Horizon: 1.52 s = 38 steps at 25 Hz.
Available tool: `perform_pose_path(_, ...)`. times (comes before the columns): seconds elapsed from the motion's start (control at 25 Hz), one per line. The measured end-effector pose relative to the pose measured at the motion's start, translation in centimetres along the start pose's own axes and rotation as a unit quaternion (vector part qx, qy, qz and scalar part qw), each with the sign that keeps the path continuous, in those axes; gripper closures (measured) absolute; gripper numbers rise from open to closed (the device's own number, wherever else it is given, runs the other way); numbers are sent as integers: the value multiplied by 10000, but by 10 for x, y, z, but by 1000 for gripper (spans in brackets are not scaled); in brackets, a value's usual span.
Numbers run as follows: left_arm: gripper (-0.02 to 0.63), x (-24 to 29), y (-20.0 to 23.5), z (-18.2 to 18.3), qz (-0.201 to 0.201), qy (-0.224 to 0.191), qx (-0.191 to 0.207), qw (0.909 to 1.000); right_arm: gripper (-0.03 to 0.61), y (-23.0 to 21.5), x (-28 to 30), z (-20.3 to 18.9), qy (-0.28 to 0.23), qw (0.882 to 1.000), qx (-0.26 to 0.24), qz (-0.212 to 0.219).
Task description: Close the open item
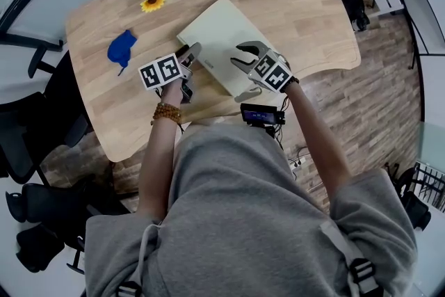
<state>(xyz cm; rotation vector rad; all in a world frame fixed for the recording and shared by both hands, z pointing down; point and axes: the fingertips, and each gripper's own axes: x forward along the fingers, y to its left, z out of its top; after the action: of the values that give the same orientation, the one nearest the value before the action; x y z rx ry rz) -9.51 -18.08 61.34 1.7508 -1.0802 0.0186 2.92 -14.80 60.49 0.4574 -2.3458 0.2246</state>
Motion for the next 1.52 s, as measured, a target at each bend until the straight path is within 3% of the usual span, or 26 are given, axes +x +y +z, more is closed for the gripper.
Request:
perform_pose_path(0.12,396,-13,-25,30,108,-427,697,9966,416,-15,-17,36,-538,9979,9,-349)
perform_pose_path(0.24,396,-20,-51,51,157,-784,1497,9855,416,-26,-36,71,-1005,9926,-58,-676)
perform_pose_path(0.36,401,-28,-81,68,283,-1151,2406,9634,417,-29,-55,103,-1411,9857,-121,-916)
perform_pose_path(0.52,425,-39,-121,83,396,-1684,3407,9241,422,-27,-78,135,-1853,9753,-197,-1183)
perform_pose_path(0.68,460,-46,-151,84,453,-2050,3976,8932,432,-20,-94,153,-2146,9667,-240,-1375)
perform_pose_path(0.8,516,-50,-164,78,495,-2244,4192,8784,475,-13,-100,158,-2336,9607,-199,-1489)
perform_pose_path(1.0,572,-47,-174,60,448,-2270,4357,8698,518,-4,-104,154,-2518,9531,4,-1679)
perform_pose_path(1.2,586,-41,-171,46,404,-2082,4377,8738,566,0,-103,145,-2463,9522,79,-1808)
perform_pose_path(1.52,589,-37,-161,34,428,-1921,4344,8789,566,-2,-98,118,-2186,9585,201,-1818)
